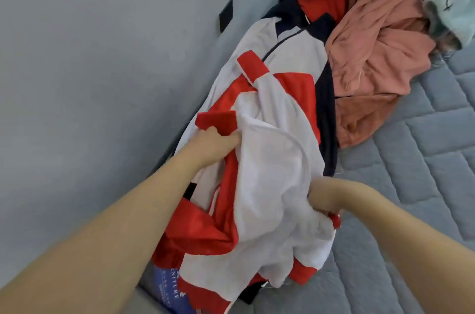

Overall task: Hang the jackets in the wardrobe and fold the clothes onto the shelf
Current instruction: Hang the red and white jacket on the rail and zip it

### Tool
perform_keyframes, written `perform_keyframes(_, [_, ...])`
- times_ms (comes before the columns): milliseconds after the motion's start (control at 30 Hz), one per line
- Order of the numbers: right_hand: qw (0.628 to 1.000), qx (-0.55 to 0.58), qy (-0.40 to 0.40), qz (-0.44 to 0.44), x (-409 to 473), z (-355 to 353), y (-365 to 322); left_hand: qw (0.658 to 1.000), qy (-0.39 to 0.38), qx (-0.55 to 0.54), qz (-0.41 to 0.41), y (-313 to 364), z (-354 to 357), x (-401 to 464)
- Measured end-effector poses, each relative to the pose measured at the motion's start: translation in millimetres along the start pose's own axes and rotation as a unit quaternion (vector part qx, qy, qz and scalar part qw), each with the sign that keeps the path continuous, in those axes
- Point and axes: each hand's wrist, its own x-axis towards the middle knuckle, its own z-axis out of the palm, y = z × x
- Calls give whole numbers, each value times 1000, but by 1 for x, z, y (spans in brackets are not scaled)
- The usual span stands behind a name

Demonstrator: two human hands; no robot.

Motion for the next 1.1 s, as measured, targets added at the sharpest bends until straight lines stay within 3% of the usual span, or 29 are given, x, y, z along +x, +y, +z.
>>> perform_keyframes(67, [982, -104, -146, 55, -12, 3, 8, 987, -20, -147, -62, 7, 10, 10])
perform_keyframes(100, [977, -120, -158, 75, -15, -2, 13, 985, -17, -153, -78, 10, 21, 10])
perform_keyframes(133, [983, -109, -121, 87, -14, -11, 18, 991, 7, -107, -83, 8, 32, 9])
perform_keyframes(200, [991, -31, 104, 73, -2, -39, 24, 994, 90, 44, -49, -3, 52, 9])
perform_keyframes(267, [931, 75, 355, 19, 11, -66, 12, 989, 119, 91, -6, -13, 58, 8])
perform_keyframes(300, [897, 112, 428, -11, 17, -75, -1, 989, 120, 81, 9, -18, 59, 9])
perform_keyframes(367, [869, 113, 477, -61, 27, -85, -30, 986, 150, 49, 51, -24, 57, 8])
perform_keyframes(467, [890, 63, 446, -78, 41, -87, -60, 964, 228, -69, 118, -26, 50, -7])
perform_keyframes(567, [925, 54, 372, -59, 45, -78, -74, 942, 204, -245, 110, -34, 44, -25])
perform_keyframes(667, [891, 105, 424, -119, 27, -62, -85, 903, 161, -396, 31, -40, 33, -53])
perform_keyframes(733, [856, 226, 431, -177, -1, -46, -96, 868, 135, -478, 3, -45, 24, -80])
perform_keyframes(800, [823, 344, 389, -230, -45, -31, -110, 855, 141, -500, -6, -48, 18, -118])
perform_keyframes(867, [803, 431, 306, -276, -102, -16, -125, 847, 223, -482, -30, -49, 13, -173])
perform_keyframes(933, [788, 463, 249, -321, -168, 3, -136, 815, 310, -487, -49, -54, 10, -241])
perform_keyframes(1033, [803, 396, 186, -405, -271, 36, -151, 755, 374, -533, -69, -71, 10, -357])
perform_keyframes(1100, [816, 310, 202, -445, -337, 65, -164, 718, 430, -543, -73, -84, 15, -438])
